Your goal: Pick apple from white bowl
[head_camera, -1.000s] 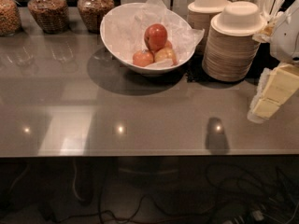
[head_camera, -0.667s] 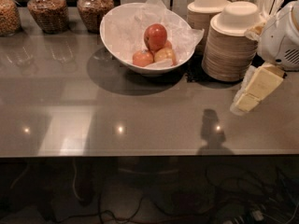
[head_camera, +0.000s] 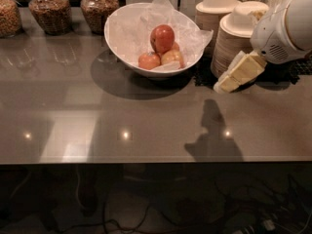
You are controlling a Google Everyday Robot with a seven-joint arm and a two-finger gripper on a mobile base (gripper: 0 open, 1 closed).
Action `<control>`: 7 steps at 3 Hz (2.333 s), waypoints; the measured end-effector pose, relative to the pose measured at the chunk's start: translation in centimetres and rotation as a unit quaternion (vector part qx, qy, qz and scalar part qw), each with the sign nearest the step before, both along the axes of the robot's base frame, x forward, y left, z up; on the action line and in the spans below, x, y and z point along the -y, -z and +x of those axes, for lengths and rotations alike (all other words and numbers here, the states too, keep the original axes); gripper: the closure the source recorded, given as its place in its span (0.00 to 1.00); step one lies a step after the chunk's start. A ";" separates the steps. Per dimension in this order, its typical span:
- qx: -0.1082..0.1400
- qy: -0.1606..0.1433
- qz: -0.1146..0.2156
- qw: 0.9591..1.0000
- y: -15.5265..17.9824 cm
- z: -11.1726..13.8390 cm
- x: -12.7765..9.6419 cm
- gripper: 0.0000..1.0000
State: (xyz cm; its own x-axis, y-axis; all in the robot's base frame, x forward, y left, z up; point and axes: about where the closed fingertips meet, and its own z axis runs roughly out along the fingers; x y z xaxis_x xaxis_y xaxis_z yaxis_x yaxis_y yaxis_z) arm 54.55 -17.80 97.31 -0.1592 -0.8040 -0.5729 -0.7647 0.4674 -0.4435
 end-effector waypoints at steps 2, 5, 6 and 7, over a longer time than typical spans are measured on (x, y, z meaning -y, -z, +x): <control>0.053 0.004 0.031 0.998 -1.6 7.2 -2.2 0.00; 0.043 -0.068 0.059 0.995 -1.8 14.1 -8.3 0.00; 0.022 -0.090 0.080 0.993 -0.6 15.6 -9.7 0.00; 0.002 -0.106 0.090 0.990 0.6 16.9 -11.0 0.00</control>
Offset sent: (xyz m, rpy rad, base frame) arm 0.1168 0.0383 0.0247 0.0853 -0.1412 0.0076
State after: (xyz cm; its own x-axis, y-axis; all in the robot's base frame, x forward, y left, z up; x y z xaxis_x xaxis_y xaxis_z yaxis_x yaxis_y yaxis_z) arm 71.45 -6.76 96.68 0.0052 -0.7041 -0.7101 -0.8527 0.3679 -0.3710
